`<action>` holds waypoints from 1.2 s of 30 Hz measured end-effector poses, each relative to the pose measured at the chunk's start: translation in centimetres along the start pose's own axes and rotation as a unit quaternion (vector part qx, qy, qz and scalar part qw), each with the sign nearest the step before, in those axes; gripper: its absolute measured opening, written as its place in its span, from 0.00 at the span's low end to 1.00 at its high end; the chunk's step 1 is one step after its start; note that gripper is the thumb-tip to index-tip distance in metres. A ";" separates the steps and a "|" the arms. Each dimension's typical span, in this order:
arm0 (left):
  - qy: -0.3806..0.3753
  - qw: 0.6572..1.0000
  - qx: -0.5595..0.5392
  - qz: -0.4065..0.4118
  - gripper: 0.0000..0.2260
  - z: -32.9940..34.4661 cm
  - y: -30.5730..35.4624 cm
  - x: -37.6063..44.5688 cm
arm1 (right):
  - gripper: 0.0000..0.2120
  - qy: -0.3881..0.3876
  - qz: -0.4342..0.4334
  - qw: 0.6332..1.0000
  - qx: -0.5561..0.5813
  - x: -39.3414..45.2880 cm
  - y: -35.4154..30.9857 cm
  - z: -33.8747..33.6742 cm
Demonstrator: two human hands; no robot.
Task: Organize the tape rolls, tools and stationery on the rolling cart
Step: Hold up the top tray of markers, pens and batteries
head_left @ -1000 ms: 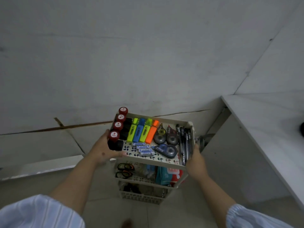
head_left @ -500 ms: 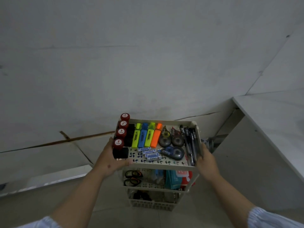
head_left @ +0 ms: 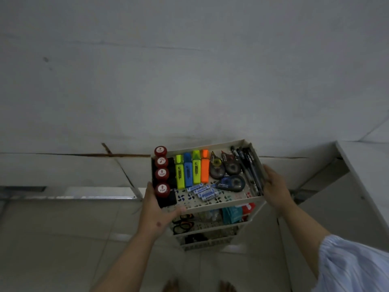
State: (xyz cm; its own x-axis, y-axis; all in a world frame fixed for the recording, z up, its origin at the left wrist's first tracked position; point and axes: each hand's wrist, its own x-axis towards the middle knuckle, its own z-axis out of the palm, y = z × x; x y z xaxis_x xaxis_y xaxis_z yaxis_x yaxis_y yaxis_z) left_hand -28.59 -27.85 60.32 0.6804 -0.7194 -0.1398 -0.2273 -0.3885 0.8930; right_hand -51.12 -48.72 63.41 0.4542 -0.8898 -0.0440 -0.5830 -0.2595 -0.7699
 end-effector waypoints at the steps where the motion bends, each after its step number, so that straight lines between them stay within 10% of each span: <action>1: 0.002 1.000 -0.005 -0.003 0.44 0.6 0.2 -0.2 | 0.12 -0.004 -0.007 1.000 -0.004 0.3 0.8 -0.3; 36: -0.146 0.989 -0.025 0.023 0.48 -1.4 2.6 10.1 | 0.21 0.097 0.045 0.994 0.038 1.4 0.1 2.1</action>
State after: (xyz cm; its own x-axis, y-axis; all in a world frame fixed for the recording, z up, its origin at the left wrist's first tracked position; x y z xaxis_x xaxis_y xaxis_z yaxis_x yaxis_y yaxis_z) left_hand -21.31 -35.31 61.81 0.4375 -0.8746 -0.2091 -0.2134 -0.3268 0.9207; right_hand -49.08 -49.22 61.91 0.2591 -0.9659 0.0025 -0.5601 -0.1523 -0.8143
